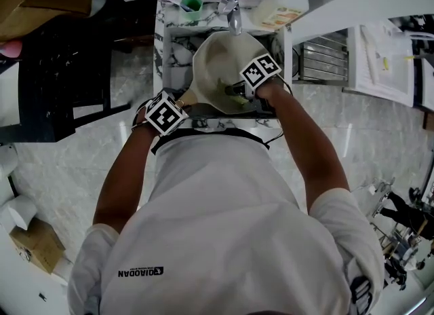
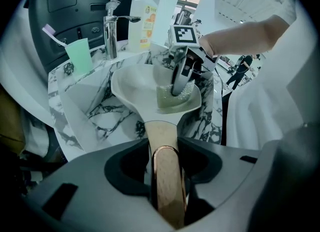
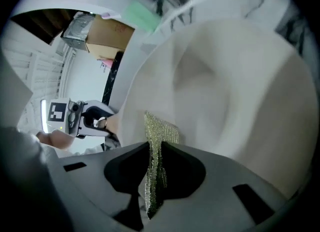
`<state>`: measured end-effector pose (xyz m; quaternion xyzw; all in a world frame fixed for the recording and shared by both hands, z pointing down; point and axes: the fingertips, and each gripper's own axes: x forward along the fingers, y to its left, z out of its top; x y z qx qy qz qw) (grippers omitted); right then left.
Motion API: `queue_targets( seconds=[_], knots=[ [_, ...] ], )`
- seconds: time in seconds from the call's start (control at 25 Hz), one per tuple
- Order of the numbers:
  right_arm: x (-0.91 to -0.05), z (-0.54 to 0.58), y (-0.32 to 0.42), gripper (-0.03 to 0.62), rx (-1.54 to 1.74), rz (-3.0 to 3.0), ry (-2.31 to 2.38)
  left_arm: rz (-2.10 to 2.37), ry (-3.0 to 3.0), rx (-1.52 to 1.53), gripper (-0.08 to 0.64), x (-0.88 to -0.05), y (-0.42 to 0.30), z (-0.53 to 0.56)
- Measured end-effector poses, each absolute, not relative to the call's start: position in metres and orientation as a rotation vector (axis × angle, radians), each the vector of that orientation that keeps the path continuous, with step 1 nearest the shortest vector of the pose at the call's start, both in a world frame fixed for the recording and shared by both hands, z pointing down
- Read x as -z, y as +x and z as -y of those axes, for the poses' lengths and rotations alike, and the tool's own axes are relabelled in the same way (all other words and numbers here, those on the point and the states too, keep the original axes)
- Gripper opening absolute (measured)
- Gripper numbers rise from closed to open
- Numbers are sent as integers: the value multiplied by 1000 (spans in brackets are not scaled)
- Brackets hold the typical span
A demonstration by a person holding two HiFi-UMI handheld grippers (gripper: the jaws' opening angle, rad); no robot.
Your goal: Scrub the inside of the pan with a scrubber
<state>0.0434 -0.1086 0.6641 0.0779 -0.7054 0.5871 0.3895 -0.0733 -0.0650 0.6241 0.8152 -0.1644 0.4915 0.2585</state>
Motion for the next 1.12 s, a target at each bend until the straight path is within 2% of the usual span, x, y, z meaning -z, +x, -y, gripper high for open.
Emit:
queue_targets(
  seconds=[0.48, 0.76, 1.12],
  knots=[
    [-675, 241, 98, 84, -1007, 2003, 1035, 452, 2211, -1333, 189, -623, -73, 65],
    [-703, 245, 87, 84, -806, 1935, 986, 452, 2207, -1335, 189, -623, -74, 65],
    [-731, 245, 73, 87, -886, 1900, 970, 454, 2212, -1336, 189, -624, -74, 66]
  ],
)
